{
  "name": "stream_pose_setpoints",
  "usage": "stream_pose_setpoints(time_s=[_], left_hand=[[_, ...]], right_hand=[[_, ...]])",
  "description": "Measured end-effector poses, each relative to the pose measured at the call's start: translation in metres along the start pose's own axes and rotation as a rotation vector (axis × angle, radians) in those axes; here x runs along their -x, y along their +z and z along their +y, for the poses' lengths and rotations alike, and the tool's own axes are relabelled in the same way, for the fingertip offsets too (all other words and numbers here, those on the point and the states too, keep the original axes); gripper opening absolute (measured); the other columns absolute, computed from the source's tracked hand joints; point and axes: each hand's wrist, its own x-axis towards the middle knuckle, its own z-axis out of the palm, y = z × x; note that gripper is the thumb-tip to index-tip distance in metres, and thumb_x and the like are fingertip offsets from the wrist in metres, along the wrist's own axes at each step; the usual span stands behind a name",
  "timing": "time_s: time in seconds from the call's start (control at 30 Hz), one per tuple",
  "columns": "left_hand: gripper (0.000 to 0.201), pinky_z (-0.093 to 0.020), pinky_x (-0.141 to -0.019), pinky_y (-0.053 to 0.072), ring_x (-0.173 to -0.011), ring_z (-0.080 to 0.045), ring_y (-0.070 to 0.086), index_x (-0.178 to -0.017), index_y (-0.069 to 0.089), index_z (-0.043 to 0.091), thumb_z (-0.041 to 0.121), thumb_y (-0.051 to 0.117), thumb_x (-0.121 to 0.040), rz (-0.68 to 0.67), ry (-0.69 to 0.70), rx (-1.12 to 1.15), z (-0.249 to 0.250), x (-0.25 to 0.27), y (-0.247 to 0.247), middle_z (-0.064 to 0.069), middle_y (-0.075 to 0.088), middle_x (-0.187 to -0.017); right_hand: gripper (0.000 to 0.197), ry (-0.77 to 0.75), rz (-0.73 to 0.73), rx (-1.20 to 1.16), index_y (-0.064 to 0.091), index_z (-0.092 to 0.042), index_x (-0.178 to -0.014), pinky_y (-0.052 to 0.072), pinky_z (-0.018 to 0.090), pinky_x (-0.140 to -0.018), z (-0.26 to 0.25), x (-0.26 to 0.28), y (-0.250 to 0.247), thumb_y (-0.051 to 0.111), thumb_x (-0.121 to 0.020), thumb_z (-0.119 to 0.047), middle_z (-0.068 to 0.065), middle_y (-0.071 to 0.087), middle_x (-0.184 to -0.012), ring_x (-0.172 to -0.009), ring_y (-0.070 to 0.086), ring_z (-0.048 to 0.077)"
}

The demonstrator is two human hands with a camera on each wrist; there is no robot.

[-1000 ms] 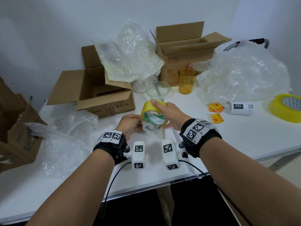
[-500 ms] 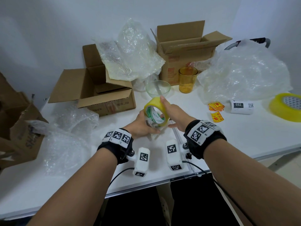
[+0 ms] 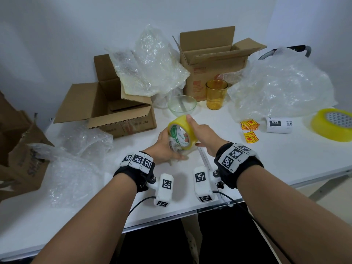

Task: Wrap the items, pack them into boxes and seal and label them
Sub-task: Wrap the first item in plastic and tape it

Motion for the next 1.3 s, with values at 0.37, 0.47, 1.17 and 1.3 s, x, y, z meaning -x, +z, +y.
stream_pose_setpoints(time_s=[0.37,0.47,1.17,1.3], left_hand=[[0.093,-0.032,-0.099,0.049,-0.114,-0.016,0.060,-0.147,0.029,0.028,0.016,0.085,-0.074,0.020,0.058,-0.053,-0.009,-0.009,-0.010,0.002,0.061,-0.127],[0.099,-0.039,-0.100,0.049,-0.113,-0.017,0.061,-0.146,0.020,0.034,0.020,0.085,-0.072,0.043,0.116,-0.078,-0.010,-0.009,-0.011,0.005,0.058,-0.129],[0.100,-0.037,-0.108,0.042,-0.127,-0.021,0.047,-0.146,0.034,0.020,0.028,0.091,-0.064,0.201,0.148,-0.101,-0.004,-0.011,0.003,-0.005,0.041,-0.139],[0.091,-0.037,-0.104,0.045,-0.119,-0.018,0.053,-0.142,0.042,0.023,0.025,0.091,-0.065,0.206,0.121,-0.081,-0.006,-0.012,0.000,0.000,0.051,-0.134]], right_hand=[[0.092,-0.001,0.035,-0.009,0.063,-0.003,-0.118,0.051,0.045,-0.097,0.003,-0.007,0.000,0.036,-0.080,-0.082,0.013,0.068,-0.112,-0.102,0.064,0.029],[0.094,0.004,0.030,-0.029,0.062,-0.004,-0.119,0.052,0.044,-0.095,0.003,-0.008,0.001,0.037,-0.077,-0.084,0.013,0.067,-0.114,-0.102,0.064,0.028],[0.084,0.021,0.085,-0.056,0.055,-0.003,-0.124,0.046,0.041,-0.100,-0.003,-0.012,0.000,0.040,-0.085,-0.075,0.009,0.059,-0.122,-0.113,0.056,0.028],[0.047,-0.074,0.142,-0.123,0.054,-0.015,-0.072,0.042,0.032,-0.079,-0.003,-0.013,0.001,0.046,-0.095,-0.055,0.006,0.057,-0.089,-0.090,0.053,0.024]])
